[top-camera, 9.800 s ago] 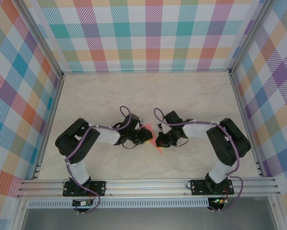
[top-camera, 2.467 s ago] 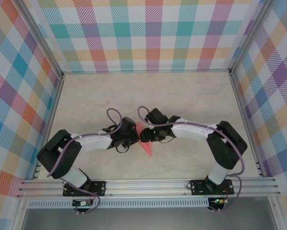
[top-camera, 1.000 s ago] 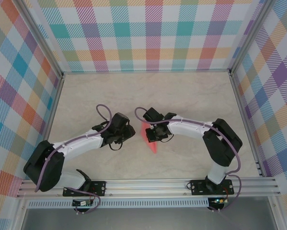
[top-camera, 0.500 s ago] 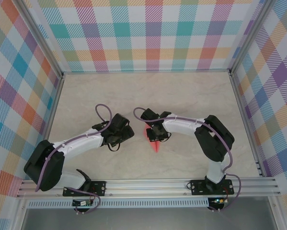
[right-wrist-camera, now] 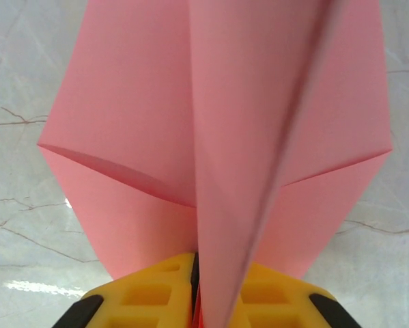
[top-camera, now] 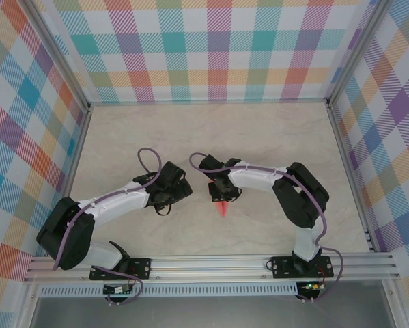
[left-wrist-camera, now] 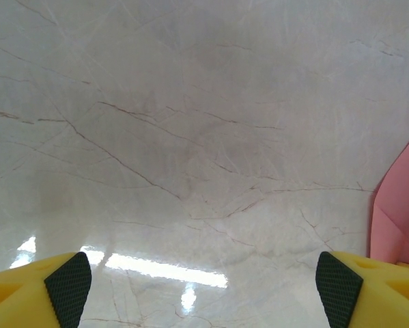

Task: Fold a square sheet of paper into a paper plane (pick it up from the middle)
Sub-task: Move a paper plane to the center of the table.

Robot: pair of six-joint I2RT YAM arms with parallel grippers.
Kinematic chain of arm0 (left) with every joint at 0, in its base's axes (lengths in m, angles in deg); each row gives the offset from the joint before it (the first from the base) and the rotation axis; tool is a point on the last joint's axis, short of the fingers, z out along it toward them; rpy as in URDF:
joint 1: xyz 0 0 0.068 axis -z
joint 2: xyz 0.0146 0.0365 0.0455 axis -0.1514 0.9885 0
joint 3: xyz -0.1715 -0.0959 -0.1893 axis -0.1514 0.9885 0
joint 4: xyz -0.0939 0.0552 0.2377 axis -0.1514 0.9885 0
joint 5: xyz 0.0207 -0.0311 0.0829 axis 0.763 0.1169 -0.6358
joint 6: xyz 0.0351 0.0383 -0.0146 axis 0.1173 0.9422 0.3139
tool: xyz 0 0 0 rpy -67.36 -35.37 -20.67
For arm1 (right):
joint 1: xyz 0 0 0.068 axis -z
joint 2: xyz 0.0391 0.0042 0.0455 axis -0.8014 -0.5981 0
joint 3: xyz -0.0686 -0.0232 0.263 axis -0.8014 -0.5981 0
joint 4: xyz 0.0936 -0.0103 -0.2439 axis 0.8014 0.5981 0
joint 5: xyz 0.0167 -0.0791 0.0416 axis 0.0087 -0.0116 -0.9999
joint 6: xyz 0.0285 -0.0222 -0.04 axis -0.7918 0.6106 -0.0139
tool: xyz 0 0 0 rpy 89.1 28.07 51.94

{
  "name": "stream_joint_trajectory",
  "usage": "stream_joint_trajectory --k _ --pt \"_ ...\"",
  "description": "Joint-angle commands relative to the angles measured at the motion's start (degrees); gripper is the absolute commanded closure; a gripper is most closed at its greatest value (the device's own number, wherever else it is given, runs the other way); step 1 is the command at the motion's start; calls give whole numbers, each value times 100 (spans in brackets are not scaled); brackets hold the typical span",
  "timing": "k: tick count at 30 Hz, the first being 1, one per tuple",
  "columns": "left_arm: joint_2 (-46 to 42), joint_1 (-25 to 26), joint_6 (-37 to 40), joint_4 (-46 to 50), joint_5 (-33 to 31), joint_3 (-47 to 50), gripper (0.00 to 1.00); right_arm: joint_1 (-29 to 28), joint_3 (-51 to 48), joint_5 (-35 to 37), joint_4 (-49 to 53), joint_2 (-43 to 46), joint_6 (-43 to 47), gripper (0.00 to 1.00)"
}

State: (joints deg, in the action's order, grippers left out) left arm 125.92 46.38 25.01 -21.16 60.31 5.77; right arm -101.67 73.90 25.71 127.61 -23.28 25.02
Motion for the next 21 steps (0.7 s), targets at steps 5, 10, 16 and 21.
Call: stream_joint_trajectory --k 5,10,16,21 --pt "-14 -99 67 363 -260 -195 6 75 479 310 290 -33 62 90" --pt "-74 -135 71 453 -326 -198 3 474 1126 150 111 -426 521 92" --pt "-170 -172 96 566 -372 -192 1 937 2207 77 227 -1164 966 92" --pt "-208 -190 107 582 -357 -148 0 1172 2781 1 338 -1598 1145 91"
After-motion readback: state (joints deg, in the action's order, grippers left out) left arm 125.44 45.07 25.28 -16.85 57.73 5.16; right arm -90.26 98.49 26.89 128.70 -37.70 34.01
